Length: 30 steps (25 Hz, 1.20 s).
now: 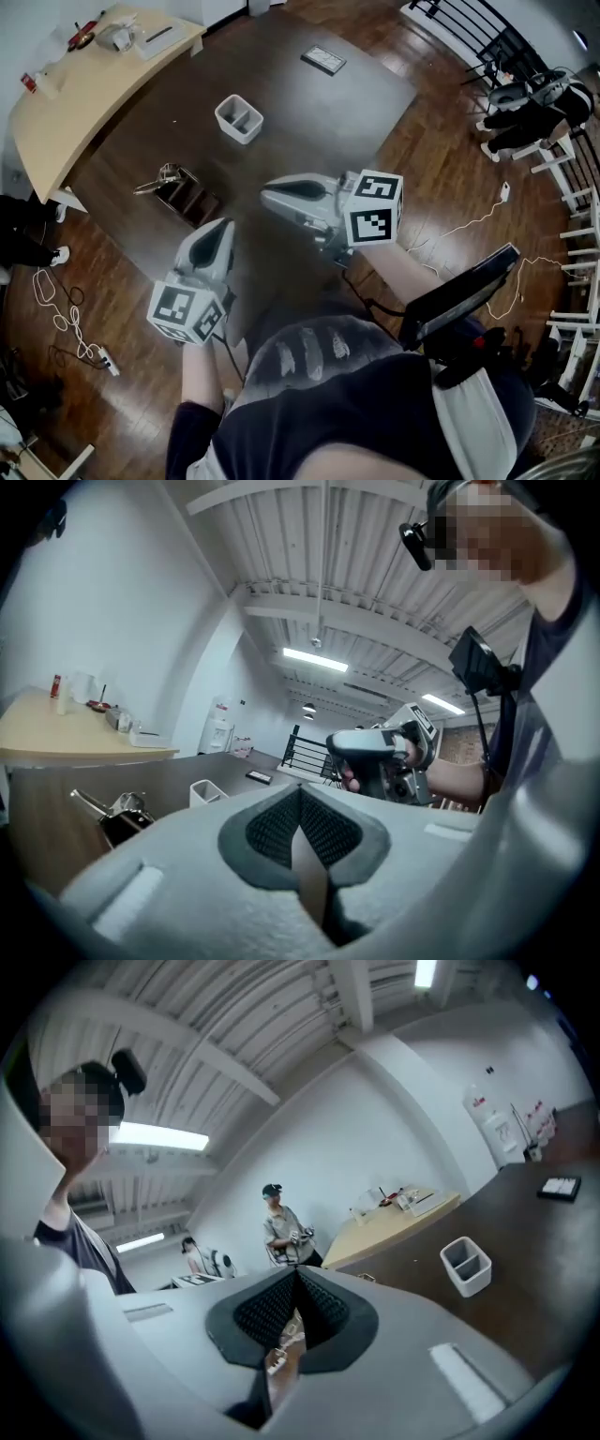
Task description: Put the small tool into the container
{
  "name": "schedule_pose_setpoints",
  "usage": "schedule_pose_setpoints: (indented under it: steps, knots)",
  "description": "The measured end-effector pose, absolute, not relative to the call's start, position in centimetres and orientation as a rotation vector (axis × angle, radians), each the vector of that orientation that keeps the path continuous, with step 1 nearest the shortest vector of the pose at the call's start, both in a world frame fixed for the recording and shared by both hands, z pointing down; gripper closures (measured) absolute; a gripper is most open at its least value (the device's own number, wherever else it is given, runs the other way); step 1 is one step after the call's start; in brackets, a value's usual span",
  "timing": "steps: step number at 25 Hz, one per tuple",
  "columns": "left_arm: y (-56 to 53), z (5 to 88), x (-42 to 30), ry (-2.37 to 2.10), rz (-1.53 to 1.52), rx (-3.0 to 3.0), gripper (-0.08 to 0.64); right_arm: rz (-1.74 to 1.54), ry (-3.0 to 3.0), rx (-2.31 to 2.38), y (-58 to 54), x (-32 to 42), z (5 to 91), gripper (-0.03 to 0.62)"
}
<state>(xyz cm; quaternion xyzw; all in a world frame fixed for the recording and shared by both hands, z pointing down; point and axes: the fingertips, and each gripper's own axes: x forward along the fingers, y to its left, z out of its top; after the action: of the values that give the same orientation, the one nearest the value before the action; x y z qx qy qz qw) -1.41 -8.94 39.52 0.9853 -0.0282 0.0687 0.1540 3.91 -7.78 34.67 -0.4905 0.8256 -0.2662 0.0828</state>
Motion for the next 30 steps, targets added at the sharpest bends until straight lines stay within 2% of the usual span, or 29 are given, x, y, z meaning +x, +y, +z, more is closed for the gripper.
schedule_pose_setpoints:
  steps: [15, 30]
  knots:
    - [-2.1, 37.6, 8.2, 0.06, 0.315, 2.898, 0.56, -0.746, 2.178, -1.443, 2.5, 13.7, 33.7, 0.591]
    - [11.6, 36.6, 23.5, 0.275, 0.452, 3.042, 0.56, -0.666, 2.042, -1.542, 17.3, 27.3, 34.2, 0.591]
